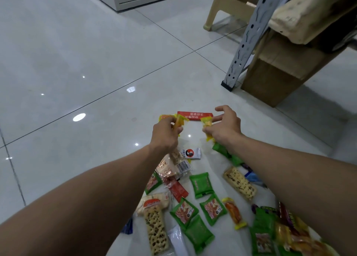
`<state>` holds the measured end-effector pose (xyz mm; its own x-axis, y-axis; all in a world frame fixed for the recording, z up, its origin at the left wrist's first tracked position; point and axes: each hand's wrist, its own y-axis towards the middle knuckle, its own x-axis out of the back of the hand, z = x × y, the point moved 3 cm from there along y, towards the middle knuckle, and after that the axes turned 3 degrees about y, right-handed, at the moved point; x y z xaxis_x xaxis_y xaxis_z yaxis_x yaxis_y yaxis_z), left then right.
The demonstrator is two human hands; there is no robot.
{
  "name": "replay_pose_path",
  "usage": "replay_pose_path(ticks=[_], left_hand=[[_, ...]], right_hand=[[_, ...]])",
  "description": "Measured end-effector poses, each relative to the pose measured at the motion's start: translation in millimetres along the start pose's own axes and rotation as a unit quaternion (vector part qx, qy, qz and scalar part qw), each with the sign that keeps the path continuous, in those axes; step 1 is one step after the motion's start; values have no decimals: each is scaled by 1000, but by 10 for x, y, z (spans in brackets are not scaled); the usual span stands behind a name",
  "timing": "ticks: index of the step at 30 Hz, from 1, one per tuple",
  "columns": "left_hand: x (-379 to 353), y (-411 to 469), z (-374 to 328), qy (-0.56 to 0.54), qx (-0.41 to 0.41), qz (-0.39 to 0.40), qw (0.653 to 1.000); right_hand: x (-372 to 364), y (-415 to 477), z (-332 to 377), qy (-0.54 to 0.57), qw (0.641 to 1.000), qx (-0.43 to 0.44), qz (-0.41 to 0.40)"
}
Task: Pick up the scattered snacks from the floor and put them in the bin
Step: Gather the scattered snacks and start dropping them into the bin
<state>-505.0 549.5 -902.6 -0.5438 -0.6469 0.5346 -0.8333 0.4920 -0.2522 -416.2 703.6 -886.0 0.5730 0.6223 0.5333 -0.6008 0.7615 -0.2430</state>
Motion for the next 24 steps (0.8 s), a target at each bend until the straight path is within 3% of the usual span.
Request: replay_pose_path(ticks=[6, 16, 24], left_hand=[[-118, -22, -326, -36, -26, 15, 999], [-555, -35, -1288, -133, -51, 34, 989], [-1306, -434, -2643, -182, -186, 142, 955]], right_hand=[[323, -35, 158, 52, 997, 33, -37], [1410, -100, 381, 184, 974, -3, -132], [2778, -211, 49, 240, 932, 5, -272]])
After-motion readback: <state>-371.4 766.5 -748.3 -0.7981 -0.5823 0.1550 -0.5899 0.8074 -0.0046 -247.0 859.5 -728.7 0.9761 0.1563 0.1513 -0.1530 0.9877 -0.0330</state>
